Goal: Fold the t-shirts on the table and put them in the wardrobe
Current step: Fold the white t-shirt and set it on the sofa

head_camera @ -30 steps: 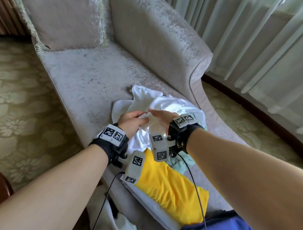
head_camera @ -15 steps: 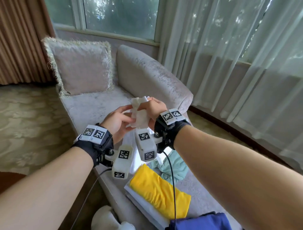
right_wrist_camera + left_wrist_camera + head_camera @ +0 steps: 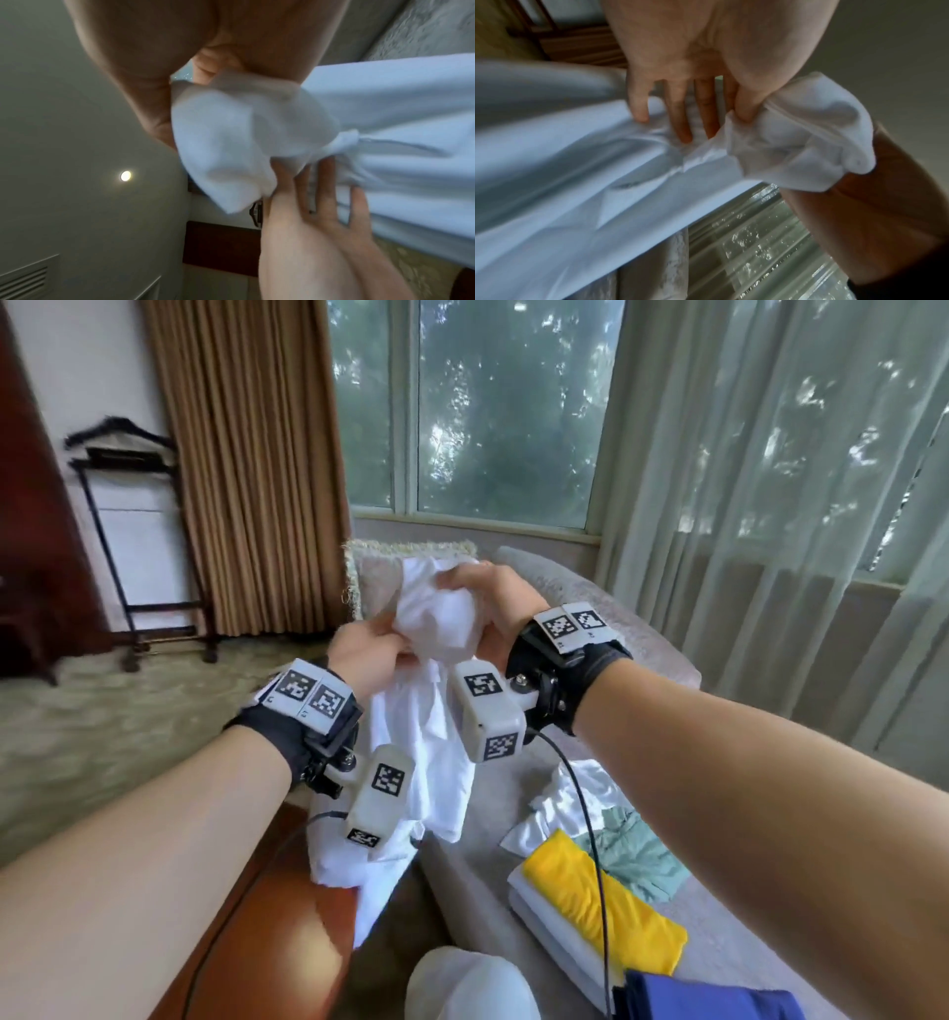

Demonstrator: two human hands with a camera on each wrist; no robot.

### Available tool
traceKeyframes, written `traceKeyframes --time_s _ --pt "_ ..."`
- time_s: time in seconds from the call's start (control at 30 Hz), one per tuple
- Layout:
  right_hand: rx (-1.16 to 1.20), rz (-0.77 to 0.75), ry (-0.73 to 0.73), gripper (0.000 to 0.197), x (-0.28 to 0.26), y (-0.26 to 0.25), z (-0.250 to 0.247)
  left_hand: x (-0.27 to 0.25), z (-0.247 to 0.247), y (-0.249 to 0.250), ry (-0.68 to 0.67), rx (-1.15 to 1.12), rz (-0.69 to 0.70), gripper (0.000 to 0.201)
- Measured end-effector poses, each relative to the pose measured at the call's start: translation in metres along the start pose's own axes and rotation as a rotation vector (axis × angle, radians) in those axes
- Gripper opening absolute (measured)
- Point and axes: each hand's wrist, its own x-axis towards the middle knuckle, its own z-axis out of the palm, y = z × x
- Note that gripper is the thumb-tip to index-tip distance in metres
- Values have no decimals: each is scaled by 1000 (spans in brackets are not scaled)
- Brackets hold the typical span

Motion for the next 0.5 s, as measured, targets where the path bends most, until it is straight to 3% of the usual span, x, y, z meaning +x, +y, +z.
traceKeyframes --time_s 0.03,0.1,0.17,0.4,0.5 --pt "28 11 -45 55 -7 -1 10 -10 -16 7 33 -13 14 24" --pt "65 3 -95 29 -23 -2 30 -33 -47 21 57 -92 24 18" --pt "82 1 -109 16 -37 2 46 -57 -77 33 40 -198 30 15" --pt "-215 116 -124 12 -67 70 113 -124 -168 50 75 -458 55 21" --pt "-469 170 -328 30 -83 103 136 -145 -196 52 63 -565 87 20"
